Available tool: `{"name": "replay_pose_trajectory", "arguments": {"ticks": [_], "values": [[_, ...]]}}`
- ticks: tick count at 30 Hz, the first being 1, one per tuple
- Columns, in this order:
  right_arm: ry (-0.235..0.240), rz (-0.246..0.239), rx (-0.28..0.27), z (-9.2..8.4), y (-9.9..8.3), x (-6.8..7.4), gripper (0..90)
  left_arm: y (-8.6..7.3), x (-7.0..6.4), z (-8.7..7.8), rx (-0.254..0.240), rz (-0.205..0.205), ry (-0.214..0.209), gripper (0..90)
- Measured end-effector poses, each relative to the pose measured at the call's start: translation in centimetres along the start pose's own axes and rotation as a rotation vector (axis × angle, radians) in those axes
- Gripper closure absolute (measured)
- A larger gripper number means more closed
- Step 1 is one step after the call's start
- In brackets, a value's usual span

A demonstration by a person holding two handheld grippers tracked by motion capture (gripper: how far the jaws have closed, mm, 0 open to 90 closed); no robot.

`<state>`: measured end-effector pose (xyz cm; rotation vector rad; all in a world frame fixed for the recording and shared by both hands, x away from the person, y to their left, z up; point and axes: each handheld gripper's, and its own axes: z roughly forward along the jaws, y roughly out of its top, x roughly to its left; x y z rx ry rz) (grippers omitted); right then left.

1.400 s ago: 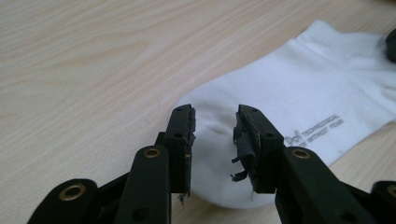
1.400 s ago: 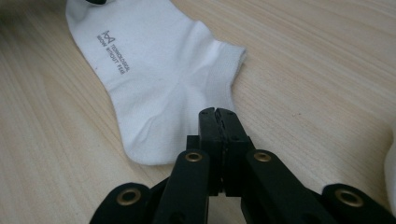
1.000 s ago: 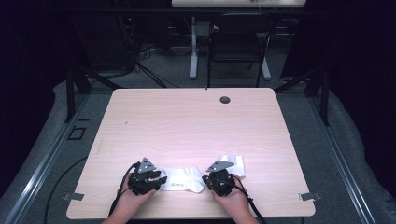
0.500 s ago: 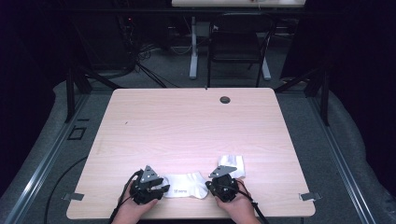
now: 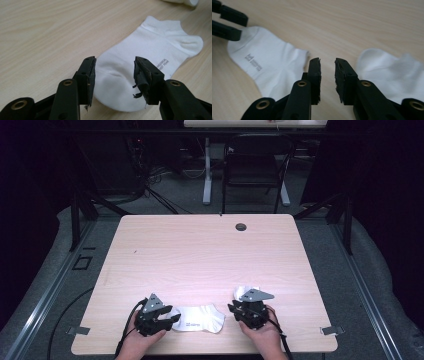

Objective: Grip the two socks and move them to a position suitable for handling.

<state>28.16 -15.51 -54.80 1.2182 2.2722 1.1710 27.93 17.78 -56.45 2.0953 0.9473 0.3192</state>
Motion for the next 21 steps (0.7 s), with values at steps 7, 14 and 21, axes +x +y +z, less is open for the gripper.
{"name": "replay_pose_trajectory", "arguments": {"ticks": [7, 14, 21], "values": [[-0.143, 0.087, -0.008, -0.8, -0.3, -3.7, 70.4, 0.1, 0.8, 0.0, -0.011, -0.002, 0.024, 51.9], [-0.173, 0.107, 0.033, 0.4, -0.7, -4.1, 65.5, 0.1, 1.2, -0.1, -0.016, -0.006, 0.030, 52.3], [-0.163, 0.078, 0.123, 2.7, -0.5, -4.1, 69.3, 0.1, 1.5, -0.1, -0.024, -0.012, 0.036, 52.4]]}}
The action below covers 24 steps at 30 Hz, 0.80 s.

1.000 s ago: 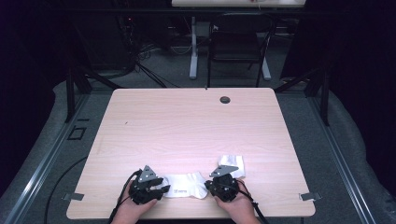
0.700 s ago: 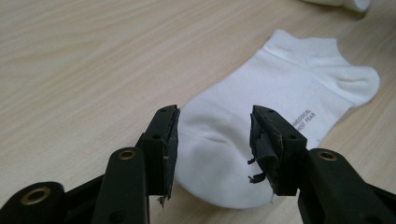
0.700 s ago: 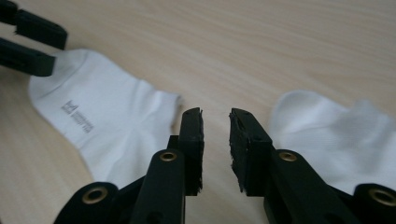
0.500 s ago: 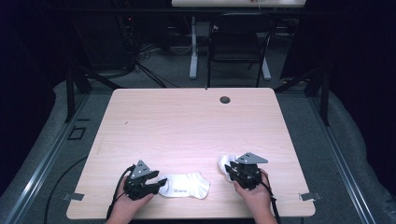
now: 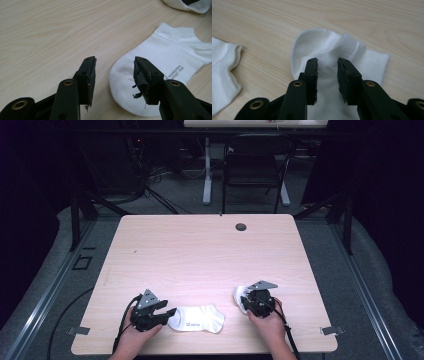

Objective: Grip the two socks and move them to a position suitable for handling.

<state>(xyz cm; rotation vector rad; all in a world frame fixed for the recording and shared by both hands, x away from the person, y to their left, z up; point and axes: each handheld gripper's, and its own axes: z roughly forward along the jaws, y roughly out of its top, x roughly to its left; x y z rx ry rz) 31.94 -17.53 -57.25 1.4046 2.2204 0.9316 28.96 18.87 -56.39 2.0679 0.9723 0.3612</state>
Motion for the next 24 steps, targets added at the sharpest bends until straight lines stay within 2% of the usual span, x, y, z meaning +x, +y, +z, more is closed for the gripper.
{"name": "replay_pose_trajectory", "arguments": {"ticks": [4, 6, 7, 14, 16, 20, 24], "values": [[0.004, -0.012, 0.000, 0.6, 0.4, 0.3, 69.1, 0.1, 0.1, 0.2, 0.002, -0.003, -0.002, 52.3], [0.035, -0.016, -0.001, 1.3, 1.1, 0.7, 69.5, 0.1, 0.1, 0.2, 0.003, 0.000, -0.003, 52.4], [0.035, -0.016, -0.001, 1.3, 1.1, 0.7, 69.5, 0.1, 0.1, 0.3, 0.003, -0.001, -0.004, 52.4], [0.096, -0.067, -0.015, 3.3, 2.7, 3.3, 70.3, 0.1, 0.2, 0.3, 0.002, -0.009, -0.010, 52.5], [0.097, -0.072, -0.014, 3.4, 2.8, 3.5, 70.5, 0.1, 0.2, 0.3, 0.003, -0.006, -0.003, 52.4], [0.131, -0.083, -0.013, 4.2, 3.6, 4.6, 70.4, 0.1, 0.3, 0.3, 0.003, -0.007, -0.006, 52.4], [0.140, -0.101, -0.007, 4.3, 4.0, 5.0, 69.1, 0.1, 0.3, 0.3, 0.005, -0.002, -0.003, 52.4]]}}
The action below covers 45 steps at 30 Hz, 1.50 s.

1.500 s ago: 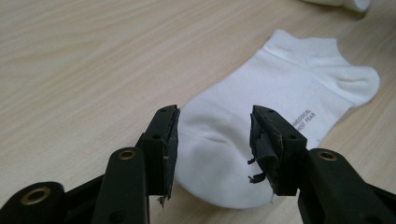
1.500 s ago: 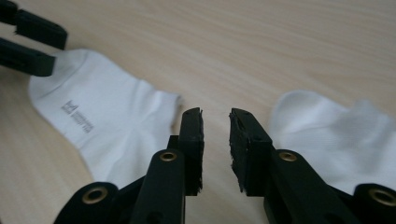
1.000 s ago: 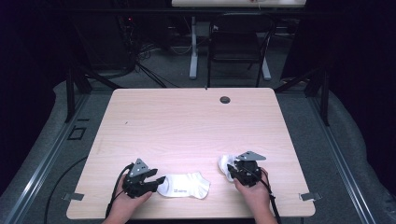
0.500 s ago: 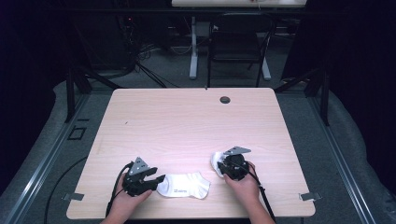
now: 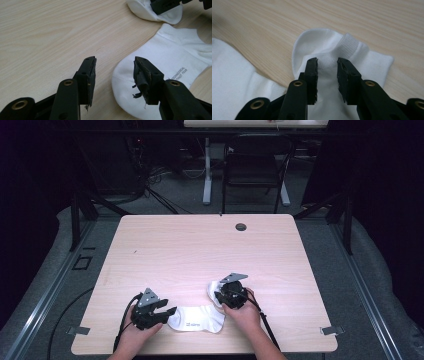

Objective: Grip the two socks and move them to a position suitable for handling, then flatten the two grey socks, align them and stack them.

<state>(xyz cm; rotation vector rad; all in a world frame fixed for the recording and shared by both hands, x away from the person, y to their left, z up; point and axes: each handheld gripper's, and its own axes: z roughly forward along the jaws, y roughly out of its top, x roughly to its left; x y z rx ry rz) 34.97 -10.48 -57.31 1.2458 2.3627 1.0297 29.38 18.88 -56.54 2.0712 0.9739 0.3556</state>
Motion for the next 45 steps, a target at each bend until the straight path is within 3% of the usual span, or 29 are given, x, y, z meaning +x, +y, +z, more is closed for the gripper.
{"name": "replay_pose_trajectory", "arguments": {"ticks": [2, 7, 11, 13, 27, 29, 31, 32, 33, 34, 45], "values": [[-0.001, 0.016, -0.045, -0.6, 0.2, 0.0, 67.0, 0.0, 0.0, 0.0, 0.000, -0.005, 0.000, 52.4], [-0.012, 0.021, -0.061, -1.2, 0.3, -0.1, 64.6, -0.1, 0.3, -0.1, -0.005, -0.017, -0.004, 52.4], [0.013, 0.037, -0.052, -1.4, 0.3, 0.0, 63.1, -0.1, 0.6, -0.3, -0.018, -0.033, -0.009, 52.3], [0.010, 0.018, -0.031, -1.3, 0.2, 0.2, 61.9, -0.1, 0.6, -0.4, -0.019, -0.040, -0.011, 52.4], [0.012, -0.060, -0.016, -1.0, -0.9, 2.1, 58.5, 0.0, 0.6, -0.4, -0.018, -0.035, 0.002, 52.3], [0.002, -0.076, 0.000, -0.7, -0.9, 2.3, 62.2, 0.0, 0.6, -0.3, -0.015, -0.034, -0.002, 52.2], [-0.024, -0.102, 0.018, -0.4, -0.9, 2.3, 73.6, 0.0, 0.6, -0.2, -0.013, -0.031, -0.002, 52.1], [-0.024, -0.102, 0.018, -0.4, -0.9, 2.3, 73.6, 0.0, 0.6, -0.2, -0.013, -0.031, -0.002, 52.0], [-0.015, -0.098, 0.016, -0.6, -0.8, 2.3, 83.9, 0.1, 0.6, -0.2, -0.016, -0.034, -0.004, 51.9], [-0.012, -0.097, 0.010, -0.7, -0.8, 2.3, 86.4, 0.0, 0.7, -0.3, -0.014, -0.030, -0.002, 51.9], [0.014, -0.076, -0.026, -1.7, -0.5, 2.0, 89.5, 0.4, 0.5, -0.1, -0.021, -0.035, -0.002, 53.9]]}}
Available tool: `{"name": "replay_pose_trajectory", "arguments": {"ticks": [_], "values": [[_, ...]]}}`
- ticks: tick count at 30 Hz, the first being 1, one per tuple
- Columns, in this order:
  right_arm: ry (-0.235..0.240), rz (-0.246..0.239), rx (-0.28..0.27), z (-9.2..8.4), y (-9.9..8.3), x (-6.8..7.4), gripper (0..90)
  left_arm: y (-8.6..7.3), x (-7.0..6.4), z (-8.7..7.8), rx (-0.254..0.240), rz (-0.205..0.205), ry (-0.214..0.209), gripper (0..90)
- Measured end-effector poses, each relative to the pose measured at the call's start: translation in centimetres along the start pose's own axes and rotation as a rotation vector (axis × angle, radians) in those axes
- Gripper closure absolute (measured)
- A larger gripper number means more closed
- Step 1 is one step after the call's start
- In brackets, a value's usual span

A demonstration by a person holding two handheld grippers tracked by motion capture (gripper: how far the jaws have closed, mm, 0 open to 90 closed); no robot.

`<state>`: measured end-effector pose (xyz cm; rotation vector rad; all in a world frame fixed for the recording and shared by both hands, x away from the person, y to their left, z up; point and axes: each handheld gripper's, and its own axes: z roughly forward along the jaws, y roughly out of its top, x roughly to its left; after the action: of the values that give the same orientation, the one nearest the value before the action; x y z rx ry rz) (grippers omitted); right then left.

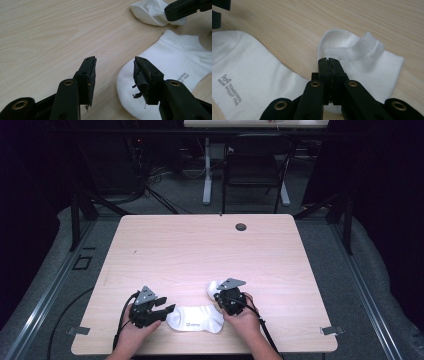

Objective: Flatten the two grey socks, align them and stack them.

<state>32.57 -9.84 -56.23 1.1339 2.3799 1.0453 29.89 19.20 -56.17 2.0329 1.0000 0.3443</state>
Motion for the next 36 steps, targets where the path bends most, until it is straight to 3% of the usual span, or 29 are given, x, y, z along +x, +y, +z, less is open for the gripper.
{"name": "replay_pose_trajectory", "arguments": {"ticks": [6, 13, 19, 23, 32, 36], "values": [[0.012, 0.000, -0.060, -1.6, 0.7, 0.1, 89.5, 1.7, -0.5, 0.8, -0.016, 0.000, -0.021, 57.7], [0.004, 0.033, -0.101, -3.4, 0.4, -1.0, 89.5, 3.3, -1.7, 2.5, -0.006, 0.047, -0.035, 76.8], [0.014, 0.135, -0.127, -4.4, -0.5, -2.8, 89.5, 4.2, -2.8, 3.9, 0.001, 0.080, -0.027, 88.7], [0.037, 0.205, -0.149, -4.7, -0.8, -3.5, 89.5, 5.1, -3.2, 4.8, -0.001, 0.086, -0.027, 89.2], [0.034, 0.183, -0.156, -4.2, -0.8, -2.9, 89.5, 6.5, -4.4, 7.3, 0.014, 0.072, -0.048, 89.2], [0.030, 0.179, -0.158, -4.2, -0.9, -3.0, 89.4, 6.7, -4.7, 8.1, 0.012, 0.058, -0.037, 76.7]]}}
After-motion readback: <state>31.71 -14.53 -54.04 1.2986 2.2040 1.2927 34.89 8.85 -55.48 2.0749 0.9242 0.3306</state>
